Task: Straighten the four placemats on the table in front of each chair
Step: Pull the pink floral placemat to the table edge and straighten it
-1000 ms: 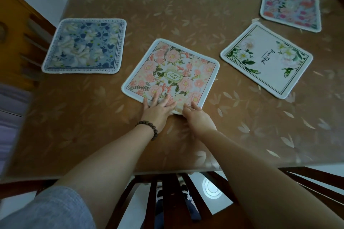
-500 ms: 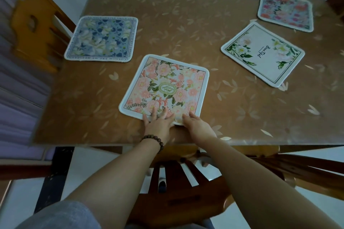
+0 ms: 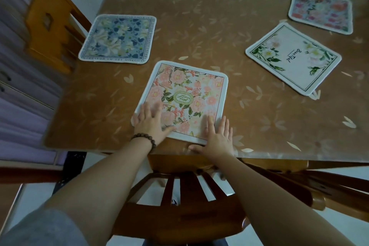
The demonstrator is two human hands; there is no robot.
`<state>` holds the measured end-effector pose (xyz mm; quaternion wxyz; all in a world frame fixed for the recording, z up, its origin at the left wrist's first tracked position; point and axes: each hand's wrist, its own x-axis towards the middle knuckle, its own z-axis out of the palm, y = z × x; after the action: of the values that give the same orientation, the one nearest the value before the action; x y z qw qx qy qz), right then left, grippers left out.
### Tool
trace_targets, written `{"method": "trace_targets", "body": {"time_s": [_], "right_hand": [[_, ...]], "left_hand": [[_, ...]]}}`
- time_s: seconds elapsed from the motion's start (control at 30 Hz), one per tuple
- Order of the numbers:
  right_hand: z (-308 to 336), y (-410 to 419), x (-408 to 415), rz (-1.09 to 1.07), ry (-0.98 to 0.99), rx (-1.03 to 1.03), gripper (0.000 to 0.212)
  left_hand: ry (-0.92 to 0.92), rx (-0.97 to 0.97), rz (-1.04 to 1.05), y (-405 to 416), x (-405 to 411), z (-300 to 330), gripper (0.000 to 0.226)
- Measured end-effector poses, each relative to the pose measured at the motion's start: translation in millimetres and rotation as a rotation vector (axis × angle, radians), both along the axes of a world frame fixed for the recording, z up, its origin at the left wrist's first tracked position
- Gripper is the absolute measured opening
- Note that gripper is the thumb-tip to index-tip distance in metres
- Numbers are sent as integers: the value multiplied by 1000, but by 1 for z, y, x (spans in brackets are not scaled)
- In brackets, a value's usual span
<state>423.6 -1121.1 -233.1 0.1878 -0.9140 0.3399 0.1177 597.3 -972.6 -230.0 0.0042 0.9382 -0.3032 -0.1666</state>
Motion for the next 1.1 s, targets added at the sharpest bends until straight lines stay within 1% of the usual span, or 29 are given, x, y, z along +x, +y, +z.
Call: {"method": "trace_targets", "body": {"time_s": [0.1,0.17,0.27,0.43,0.5,0.57,0.7,0.77,0.8,0.9,1.0,1.1], "right_hand": [[-8,1,6,-27,-13,-33,125],[-11,1,7,-32,-38,-42,126],[-12,-2,7,-31,-82,-27,127],[-8,-27,12,13,-94,56,131],[-6,-43,15,47,-88,98,128],[-6,-58,18,89,-74,111,127],[-1,-89,30,159,-56,163,126],[2,-104,39,159,-74,181,119],[2,-111,43,137,-97,169,112],[0,-125,52,30,-153,105,92],[-3,-123,52,-7,-165,104,87],[-2,-112,45,-76,-232,115,82]], "left_hand": [[-31,27,25,1,31,-2,102],[-5,34,40,-1,41,-5,103],[71,28,55,-3,38,-10,112],[67,22,68,-3,35,-6,116],[60,6,67,-2,35,-3,112],[60,-21,68,1,29,-3,104],[135,-88,147,6,3,-4,91],[179,-167,210,6,-12,-3,74],[202,-199,230,5,-19,-3,70],[209,-180,215,0,-41,-2,80],[177,-131,206,-1,-52,-2,86],[158,-194,163,5,-44,-1,81]]}}
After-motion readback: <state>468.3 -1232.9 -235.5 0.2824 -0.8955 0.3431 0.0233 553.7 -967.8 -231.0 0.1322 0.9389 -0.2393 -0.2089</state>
